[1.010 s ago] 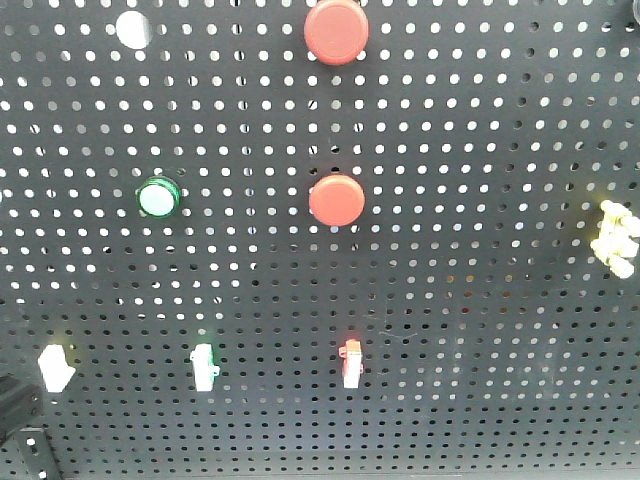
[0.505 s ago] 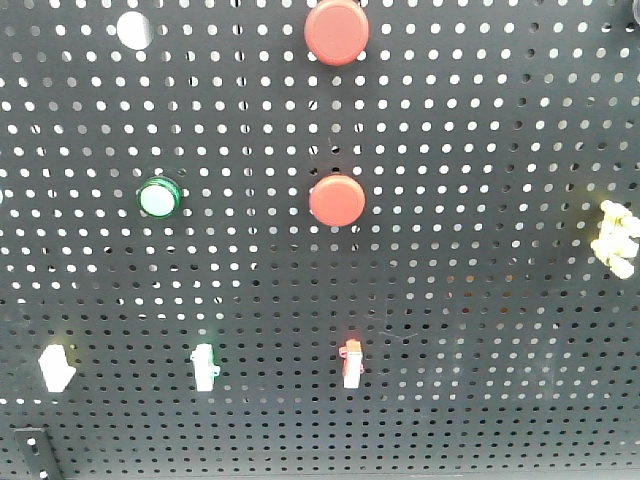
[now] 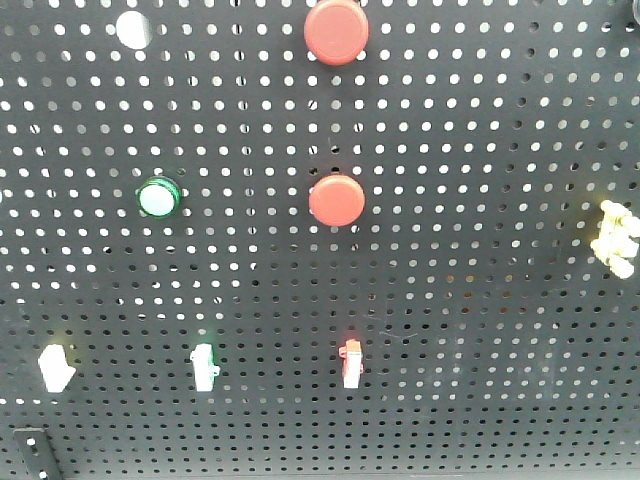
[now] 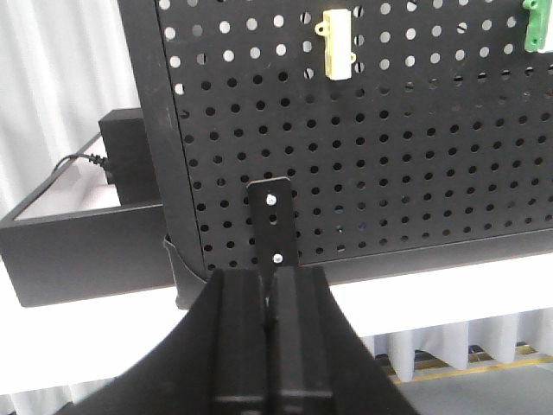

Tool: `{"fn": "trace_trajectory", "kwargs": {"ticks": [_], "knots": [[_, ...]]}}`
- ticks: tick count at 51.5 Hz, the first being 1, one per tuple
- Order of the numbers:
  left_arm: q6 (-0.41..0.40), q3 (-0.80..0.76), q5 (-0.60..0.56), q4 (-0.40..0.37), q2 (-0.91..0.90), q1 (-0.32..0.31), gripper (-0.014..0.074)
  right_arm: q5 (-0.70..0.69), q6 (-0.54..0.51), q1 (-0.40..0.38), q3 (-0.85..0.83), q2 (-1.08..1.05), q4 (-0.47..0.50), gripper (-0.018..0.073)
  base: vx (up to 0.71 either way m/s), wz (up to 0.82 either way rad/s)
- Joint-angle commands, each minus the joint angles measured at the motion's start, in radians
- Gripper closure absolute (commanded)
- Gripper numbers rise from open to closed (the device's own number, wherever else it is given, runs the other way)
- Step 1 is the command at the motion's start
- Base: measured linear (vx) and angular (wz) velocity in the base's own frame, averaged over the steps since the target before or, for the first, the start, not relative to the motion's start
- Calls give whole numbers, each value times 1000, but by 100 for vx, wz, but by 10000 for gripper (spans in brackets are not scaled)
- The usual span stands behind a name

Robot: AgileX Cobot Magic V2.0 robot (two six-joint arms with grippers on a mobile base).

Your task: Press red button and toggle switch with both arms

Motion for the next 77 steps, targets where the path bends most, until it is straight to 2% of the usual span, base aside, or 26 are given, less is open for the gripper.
{"fn": "trace_trajectory", "kwargs": {"ticks": [1,41,45,52,59,67,77], "knots": [[-15,35,-76,0,-18,-2,595,-76,-4,-4,-22,14,0,559,0,0],[-15,35,-76,0,-17,-2,595,-99,-6,-4,-6,8,-8,559,0,0],[-15,35,-76,0,-17,-2,595,-166,13,-4,54,-18,6,559,0,0],[-15,35,-76,0,-17,-2,595,-353,81,-4,285,-141,24,559,0,0],[-15,35,-76,0,-16,-2,595,-473,130,-4,508,-271,-30,559,0,0],[-15,35,-76,0,-14,-2,595,-540,149,-4,623,-265,-77,559,0,0],[-15,35,-76,0,-14,-2,595,-786,149,-4,759,-265,-36,559,0,0]]}}
